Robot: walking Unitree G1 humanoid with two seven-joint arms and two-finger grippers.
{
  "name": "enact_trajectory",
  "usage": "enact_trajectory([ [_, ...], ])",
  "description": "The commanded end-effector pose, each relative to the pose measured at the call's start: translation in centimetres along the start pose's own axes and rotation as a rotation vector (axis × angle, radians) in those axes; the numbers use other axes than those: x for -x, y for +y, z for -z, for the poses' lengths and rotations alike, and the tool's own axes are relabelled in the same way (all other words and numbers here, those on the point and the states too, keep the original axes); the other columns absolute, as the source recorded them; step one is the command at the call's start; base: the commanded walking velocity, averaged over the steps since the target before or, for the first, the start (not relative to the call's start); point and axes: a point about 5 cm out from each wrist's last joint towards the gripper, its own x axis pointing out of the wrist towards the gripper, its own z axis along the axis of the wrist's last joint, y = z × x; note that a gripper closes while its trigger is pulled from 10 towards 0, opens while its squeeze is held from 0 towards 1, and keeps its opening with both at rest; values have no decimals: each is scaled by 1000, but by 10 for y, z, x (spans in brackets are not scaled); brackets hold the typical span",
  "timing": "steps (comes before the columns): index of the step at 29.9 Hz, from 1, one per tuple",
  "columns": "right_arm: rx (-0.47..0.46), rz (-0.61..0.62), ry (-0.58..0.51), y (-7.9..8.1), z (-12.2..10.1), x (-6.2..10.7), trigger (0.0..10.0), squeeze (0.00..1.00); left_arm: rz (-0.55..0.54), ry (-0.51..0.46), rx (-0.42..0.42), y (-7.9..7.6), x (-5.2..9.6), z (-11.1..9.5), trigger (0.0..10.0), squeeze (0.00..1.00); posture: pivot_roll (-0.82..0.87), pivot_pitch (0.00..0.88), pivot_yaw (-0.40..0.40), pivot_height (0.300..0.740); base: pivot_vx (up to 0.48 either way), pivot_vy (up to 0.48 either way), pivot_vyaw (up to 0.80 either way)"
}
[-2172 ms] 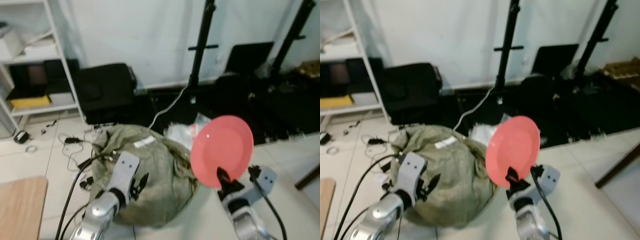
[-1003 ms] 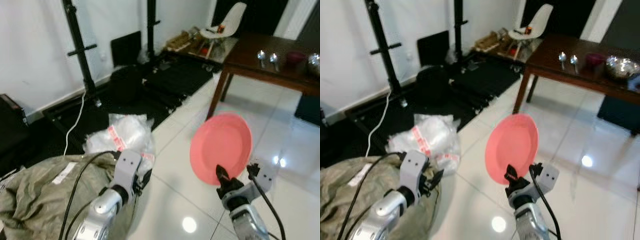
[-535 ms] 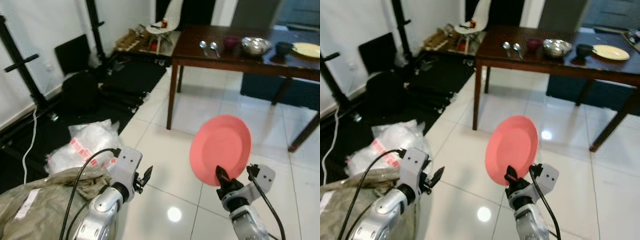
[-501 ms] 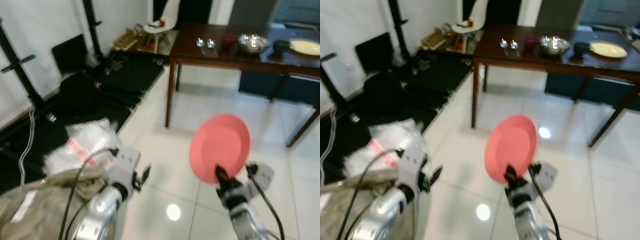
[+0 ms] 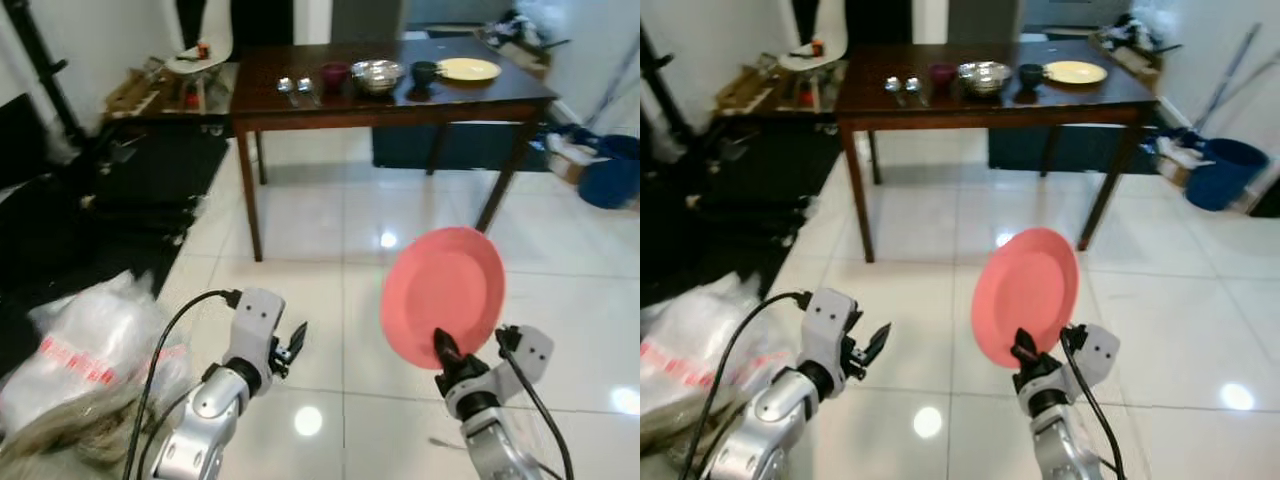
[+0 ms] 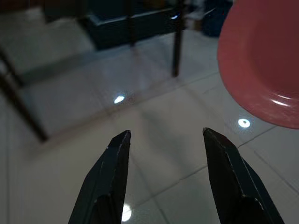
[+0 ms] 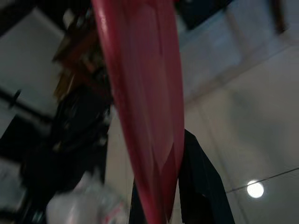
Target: Setting the table
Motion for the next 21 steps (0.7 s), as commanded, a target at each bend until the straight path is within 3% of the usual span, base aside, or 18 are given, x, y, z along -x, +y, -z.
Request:
enact_trajectory([
  [1, -5, -6, 7, 1, 3, 1, 10000, 0, -27, 24, -25, 3, 1, 7, 10000, 0, -104, 0, 86, 740, 480, 0, 0],
  [7, 11, -34, 9, 6, 4, 0, 10000, 0, -24, 9, -27, 1, -2, 4, 10000, 0, -104, 0, 86, 740, 480, 0, 0],
  [12, 55, -122, 29, 22, 7, -4, 10000, 0, -27, 0, -24, 0, -2, 3, 10000, 0, -93, 0, 83, 740, 480, 0, 0],
  [14, 67, -181, 38, 34, 9, -7, 10000, 0, -53, 0, -19, 5, 1, 4, 10000, 0, -77, 0, 74, 740, 480, 0, 0],
  [18, 73, -226, 48, 44, 10, -9, 10000, 0, -90, 10, -14, 12, 7, 7, 10000, 0, -64, 0, 67, 740, 480, 0, 0],
  [20, 95, -317, 78, 62, 16, -15, 10000, 0, -163, 34, -20, 26, 20, 15, 10000, 0, -17, 0, 37, 740, 480, 0, 0],
  [21, 95, -317, 78, 62, 16, -15, 10000, 0, -163, 34, -20, 26, 20, 15, 10000, 0, -17, 0, 37, 740, 480, 0, 0],
])
